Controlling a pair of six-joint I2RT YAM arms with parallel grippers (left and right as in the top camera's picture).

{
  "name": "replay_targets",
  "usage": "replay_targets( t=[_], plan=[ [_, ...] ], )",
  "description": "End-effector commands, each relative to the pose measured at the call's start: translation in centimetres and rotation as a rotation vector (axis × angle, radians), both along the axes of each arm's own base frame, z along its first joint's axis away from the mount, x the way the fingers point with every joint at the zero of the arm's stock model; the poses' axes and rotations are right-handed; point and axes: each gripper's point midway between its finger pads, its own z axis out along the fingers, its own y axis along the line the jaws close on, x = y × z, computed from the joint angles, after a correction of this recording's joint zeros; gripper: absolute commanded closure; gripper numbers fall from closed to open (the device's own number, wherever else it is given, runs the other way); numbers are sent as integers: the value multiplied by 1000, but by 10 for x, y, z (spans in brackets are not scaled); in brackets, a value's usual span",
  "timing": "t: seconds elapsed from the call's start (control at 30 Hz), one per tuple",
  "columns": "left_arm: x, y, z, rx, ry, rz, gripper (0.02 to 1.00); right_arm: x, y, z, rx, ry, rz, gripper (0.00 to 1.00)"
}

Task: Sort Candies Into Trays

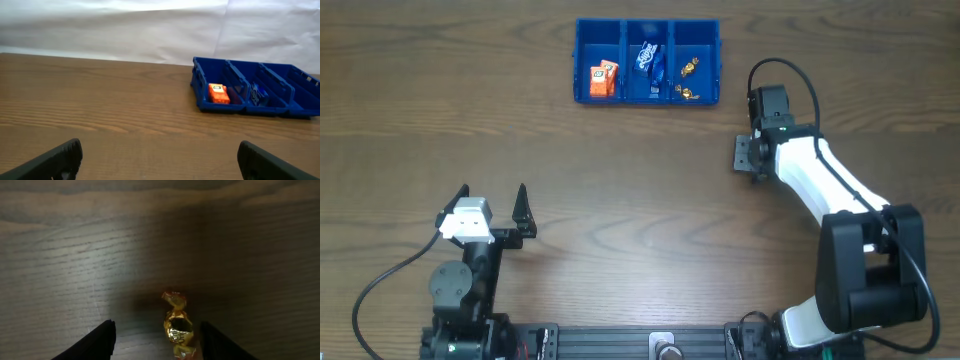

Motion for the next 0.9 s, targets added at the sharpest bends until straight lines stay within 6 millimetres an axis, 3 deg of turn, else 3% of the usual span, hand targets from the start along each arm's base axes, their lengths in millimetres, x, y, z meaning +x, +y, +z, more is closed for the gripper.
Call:
replay_targets(
  t=[0.03, 0.63, 0.77, 0.9],
  plan=[
    [-1, -1, -16, 5, 50, -7, 20, -6, -10, -8, -25, 33, -33, 446],
    [-1, -1, -16, 5, 50, -7, 23, -12, -16, -29, 8, 90, -58, 467],
    [-1, -1, -16, 5, 50, -7, 23, -12, -15, -30, 13, 92, -57, 494],
    [-1, -1, -16, 5, 50, -7, 20, -12, -15, -30, 13, 91, -58, 595]
  ],
)
